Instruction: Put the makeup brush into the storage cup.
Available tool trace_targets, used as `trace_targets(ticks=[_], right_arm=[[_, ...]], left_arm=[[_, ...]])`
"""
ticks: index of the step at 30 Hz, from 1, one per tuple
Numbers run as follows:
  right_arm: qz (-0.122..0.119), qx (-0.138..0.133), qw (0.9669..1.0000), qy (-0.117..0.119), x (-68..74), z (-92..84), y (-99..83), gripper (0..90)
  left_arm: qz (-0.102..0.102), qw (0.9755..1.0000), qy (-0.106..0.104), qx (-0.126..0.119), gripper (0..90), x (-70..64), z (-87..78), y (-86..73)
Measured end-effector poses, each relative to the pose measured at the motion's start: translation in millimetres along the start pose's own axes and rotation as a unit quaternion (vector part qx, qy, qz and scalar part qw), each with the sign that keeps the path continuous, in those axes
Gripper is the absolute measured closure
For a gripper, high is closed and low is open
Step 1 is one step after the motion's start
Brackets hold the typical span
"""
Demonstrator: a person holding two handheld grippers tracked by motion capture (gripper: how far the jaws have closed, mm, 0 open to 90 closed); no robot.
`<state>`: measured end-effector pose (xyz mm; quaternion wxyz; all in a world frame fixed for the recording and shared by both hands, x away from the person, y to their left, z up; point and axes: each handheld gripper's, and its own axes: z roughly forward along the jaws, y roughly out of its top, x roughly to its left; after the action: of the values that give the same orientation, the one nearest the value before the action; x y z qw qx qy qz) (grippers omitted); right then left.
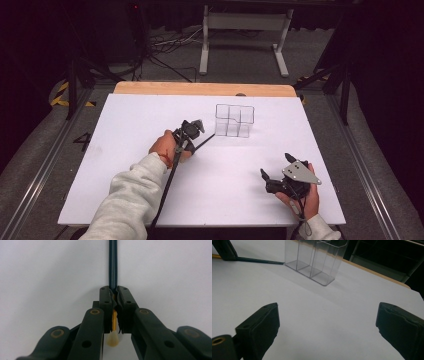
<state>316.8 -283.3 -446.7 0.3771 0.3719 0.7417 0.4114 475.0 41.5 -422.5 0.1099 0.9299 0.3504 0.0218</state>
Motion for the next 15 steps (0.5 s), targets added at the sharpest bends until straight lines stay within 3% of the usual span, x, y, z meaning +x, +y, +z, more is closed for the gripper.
trace_targets(ticks=[4, 5, 11, 15], right_arm=[[-0.001, 0.002, 1.0, 0.003, 0.6, 0.4, -0.3, 5.5], [-0.001, 0.002, 1.0, 0.002, 0.6, 0.4, -0.4, 5.5], [-0.004, 0.003, 1.0, 0.0, 0.5, 0.3, -0.7, 5.6], [-0.012, 0.0, 0.9999, -0.009, 1.7, 0.1, 0.3, 6.5]], left_arm=[[0.014, 0.9999, 0.003, -0.004, 83.5, -0.1, -0.7, -1.6], [0.017, 0.9998, 0.013, -0.003, 83.5, 0.7, -1.9, -3.5], [-0.003, 0.9992, 0.0, -0.041, 83.5, 18.1, -17.7, -23.3], [-0.001, 0.9984, -0.002, -0.057, 83.5, 23.4, -30.7, -36.4]])
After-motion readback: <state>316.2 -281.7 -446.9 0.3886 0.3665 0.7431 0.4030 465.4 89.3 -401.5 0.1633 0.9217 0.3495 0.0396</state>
